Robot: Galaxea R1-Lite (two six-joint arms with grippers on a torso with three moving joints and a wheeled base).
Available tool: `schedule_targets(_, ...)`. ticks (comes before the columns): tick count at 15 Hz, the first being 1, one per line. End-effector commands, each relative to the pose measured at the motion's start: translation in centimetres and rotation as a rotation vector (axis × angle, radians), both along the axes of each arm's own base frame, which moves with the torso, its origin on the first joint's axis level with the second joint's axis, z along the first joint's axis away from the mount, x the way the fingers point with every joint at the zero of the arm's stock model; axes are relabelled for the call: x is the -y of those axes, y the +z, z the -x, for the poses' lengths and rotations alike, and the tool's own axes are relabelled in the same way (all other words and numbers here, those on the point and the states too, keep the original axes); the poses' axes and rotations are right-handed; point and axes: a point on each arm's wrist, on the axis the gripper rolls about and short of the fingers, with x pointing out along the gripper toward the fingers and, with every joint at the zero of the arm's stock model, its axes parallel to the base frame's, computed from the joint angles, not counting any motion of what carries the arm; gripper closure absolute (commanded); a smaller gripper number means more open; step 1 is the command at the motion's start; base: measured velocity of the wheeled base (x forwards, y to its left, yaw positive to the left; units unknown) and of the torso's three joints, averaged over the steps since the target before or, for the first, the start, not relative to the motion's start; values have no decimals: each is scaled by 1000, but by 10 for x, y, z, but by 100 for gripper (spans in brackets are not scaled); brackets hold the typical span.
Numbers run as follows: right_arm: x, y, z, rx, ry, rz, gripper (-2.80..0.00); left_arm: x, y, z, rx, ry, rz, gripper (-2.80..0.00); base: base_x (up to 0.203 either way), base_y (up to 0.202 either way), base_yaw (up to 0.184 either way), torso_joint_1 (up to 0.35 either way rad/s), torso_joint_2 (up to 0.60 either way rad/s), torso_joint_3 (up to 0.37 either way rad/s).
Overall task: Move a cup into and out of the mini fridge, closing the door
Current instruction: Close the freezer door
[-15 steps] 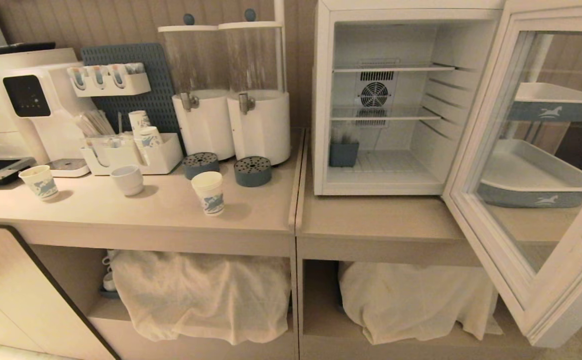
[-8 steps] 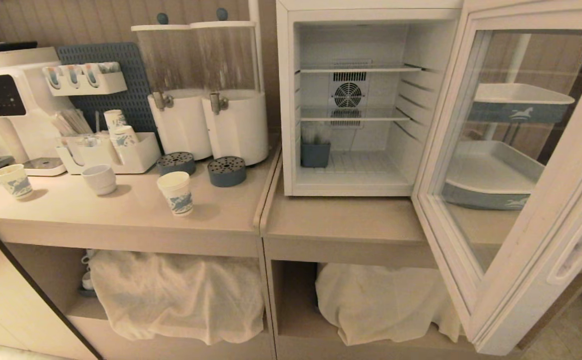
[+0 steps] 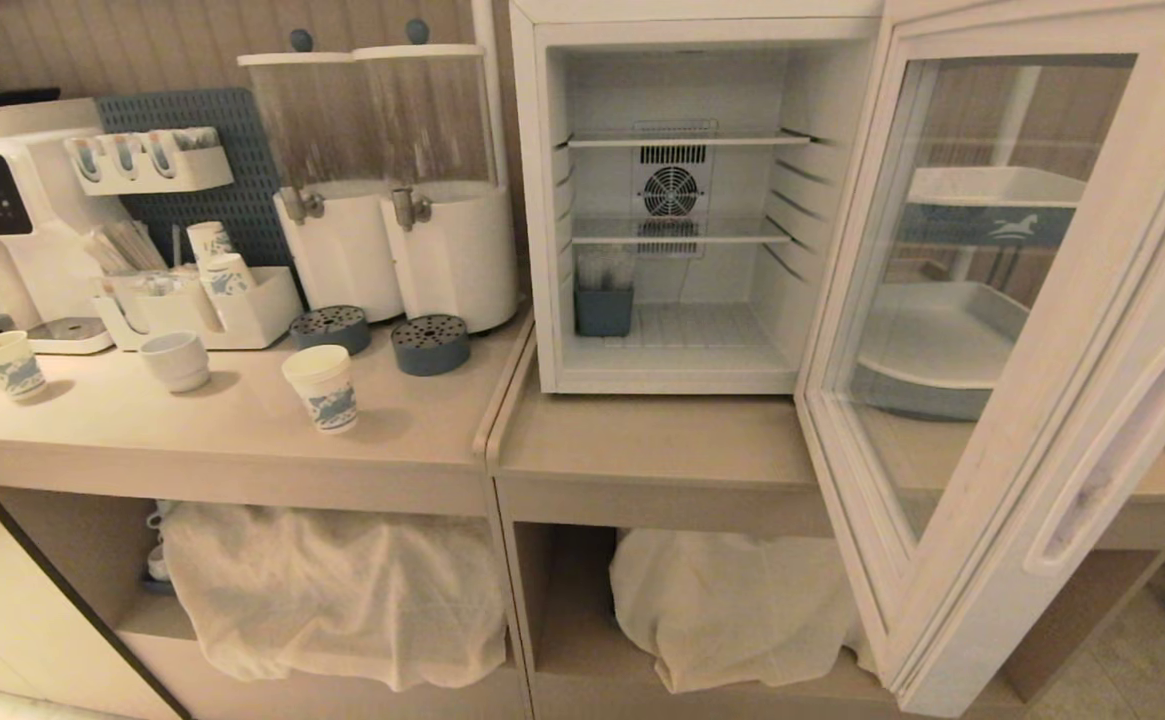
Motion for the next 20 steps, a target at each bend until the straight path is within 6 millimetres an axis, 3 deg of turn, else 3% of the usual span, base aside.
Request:
schedule_targets(1,0,0,0,4,0,-1,0,0,-11,-3,-36,-1,1,0,0,0,0,0,0,0)
schedule_targets(3,0,22,7,72,6,-13,0,0,-11,-3,-36,-1,1,0,0,0,0,0,0,0)
schedule_targets(7,0,110,57,236,27,-35,0,0,-11,-3,-36,-1,1,0,0,0,0,0,0,0)
schedule_targets(8,0,129,57,223,26,-63,0,0,-11,-3,-36,-1,1,0,0,0,0,0,0,0)
schedule_targets(10,5,169,37,144,78,-118,0,0,-11,-3,-35,-1,3,0,0,0,0,0,0,0)
schedule_targets(14,26,189,16,28,487,-182,0,0,-11,-3,-36,-1,3,0,0,0,0,0,0,0)
schedule_targets(16,16,195,-8,-66,605,-145,0,0,-11,-3,-36,-1,3,0,0,0,0,0,0,0)
schedule_targets(20,-4,233,-33,-14,560,-119,0,0,-11,-3,-36,-1,1,0,0,0,0,0,0,0)
